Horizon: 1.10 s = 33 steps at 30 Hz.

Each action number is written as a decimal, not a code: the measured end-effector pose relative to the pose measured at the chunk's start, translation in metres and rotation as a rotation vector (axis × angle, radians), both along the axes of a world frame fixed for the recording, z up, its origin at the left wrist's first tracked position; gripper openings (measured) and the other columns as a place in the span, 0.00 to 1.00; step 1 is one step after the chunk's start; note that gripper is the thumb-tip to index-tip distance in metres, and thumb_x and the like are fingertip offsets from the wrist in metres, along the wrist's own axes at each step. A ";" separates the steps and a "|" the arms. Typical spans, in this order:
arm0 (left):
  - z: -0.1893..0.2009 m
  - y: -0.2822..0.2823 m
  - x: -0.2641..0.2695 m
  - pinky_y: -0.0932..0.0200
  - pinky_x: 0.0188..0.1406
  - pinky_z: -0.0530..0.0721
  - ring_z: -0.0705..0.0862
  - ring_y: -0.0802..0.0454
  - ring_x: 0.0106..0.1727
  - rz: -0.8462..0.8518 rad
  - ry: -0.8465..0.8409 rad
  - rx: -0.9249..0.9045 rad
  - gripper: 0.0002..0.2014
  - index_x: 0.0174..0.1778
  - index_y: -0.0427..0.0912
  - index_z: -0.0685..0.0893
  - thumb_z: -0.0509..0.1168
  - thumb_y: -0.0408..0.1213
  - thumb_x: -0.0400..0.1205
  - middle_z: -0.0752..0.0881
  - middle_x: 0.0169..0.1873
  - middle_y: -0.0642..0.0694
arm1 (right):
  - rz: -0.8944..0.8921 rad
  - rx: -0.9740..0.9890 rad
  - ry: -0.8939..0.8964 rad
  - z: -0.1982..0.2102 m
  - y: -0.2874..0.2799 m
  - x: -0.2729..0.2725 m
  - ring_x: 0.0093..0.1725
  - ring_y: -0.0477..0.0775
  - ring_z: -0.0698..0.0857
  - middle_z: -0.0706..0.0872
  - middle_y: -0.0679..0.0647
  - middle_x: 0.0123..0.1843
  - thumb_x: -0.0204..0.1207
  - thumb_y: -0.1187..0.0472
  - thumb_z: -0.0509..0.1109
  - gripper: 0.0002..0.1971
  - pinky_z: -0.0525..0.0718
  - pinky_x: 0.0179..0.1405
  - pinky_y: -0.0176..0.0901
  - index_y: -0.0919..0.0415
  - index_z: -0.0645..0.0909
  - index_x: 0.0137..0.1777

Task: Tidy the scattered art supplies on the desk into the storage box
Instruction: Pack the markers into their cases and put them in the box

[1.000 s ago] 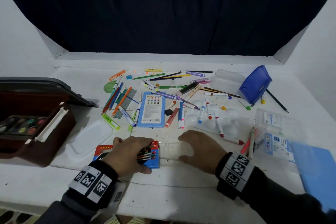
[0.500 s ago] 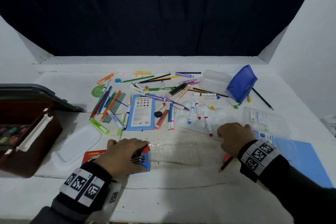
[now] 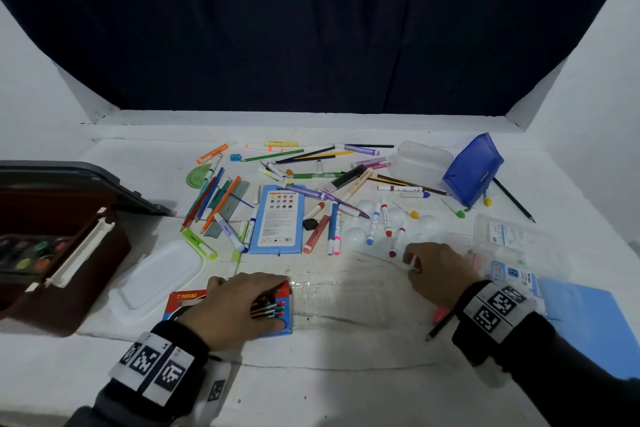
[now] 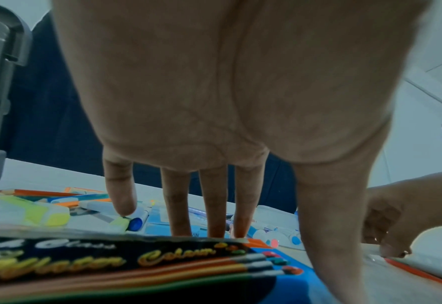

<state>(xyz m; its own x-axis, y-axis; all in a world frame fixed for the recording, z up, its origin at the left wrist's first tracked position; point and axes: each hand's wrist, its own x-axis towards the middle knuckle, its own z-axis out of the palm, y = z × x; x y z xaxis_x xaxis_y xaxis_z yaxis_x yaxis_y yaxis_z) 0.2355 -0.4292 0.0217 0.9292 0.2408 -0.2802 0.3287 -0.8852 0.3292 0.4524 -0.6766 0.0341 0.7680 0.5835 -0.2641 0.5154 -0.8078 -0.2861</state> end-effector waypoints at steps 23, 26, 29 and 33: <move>0.018 0.027 0.102 0.36 0.67 0.78 0.82 0.54 0.54 0.009 -0.193 -0.022 0.17 0.69 0.60 0.79 0.63 0.54 0.84 0.84 0.56 0.55 | -0.170 0.773 0.325 0.013 0.043 -0.021 0.36 0.47 0.89 0.88 0.53 0.46 0.75 0.66 0.75 0.13 0.86 0.34 0.32 0.50 0.79 0.55; 0.019 0.036 0.146 0.38 0.65 0.79 0.82 0.49 0.56 0.044 -0.218 0.025 0.15 0.68 0.55 0.81 0.63 0.47 0.86 0.84 0.59 0.50 | -0.185 0.821 0.348 0.011 0.036 -0.015 0.38 0.50 0.90 0.89 0.54 0.44 0.75 0.66 0.75 0.11 0.91 0.40 0.42 0.52 0.82 0.53; 0.013 0.045 0.180 0.40 0.65 0.78 0.83 0.46 0.58 0.052 -0.243 0.010 0.12 0.62 0.52 0.85 0.66 0.41 0.83 0.83 0.59 0.47 | -0.191 0.847 0.381 0.010 0.029 -0.013 0.39 0.54 0.91 0.89 0.53 0.41 0.74 0.67 0.75 0.11 0.91 0.46 0.55 0.51 0.83 0.51; -0.001 0.046 0.203 0.43 0.69 0.69 0.81 0.45 0.61 0.041 -0.161 0.135 0.10 0.58 0.53 0.84 0.66 0.44 0.81 0.83 0.57 0.50 | -0.164 0.873 0.359 0.010 0.020 -0.015 0.37 0.55 0.91 0.89 0.52 0.39 0.74 0.69 0.75 0.11 0.90 0.45 0.58 0.52 0.84 0.49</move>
<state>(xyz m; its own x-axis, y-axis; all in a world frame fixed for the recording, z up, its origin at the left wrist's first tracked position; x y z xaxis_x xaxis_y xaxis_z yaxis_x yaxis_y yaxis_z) 0.4384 -0.3832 0.0205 0.9480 0.3048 -0.0915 0.3182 -0.9118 0.2596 0.4374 -0.6568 0.0441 0.8154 0.5784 -0.0223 0.1794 -0.2890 -0.9404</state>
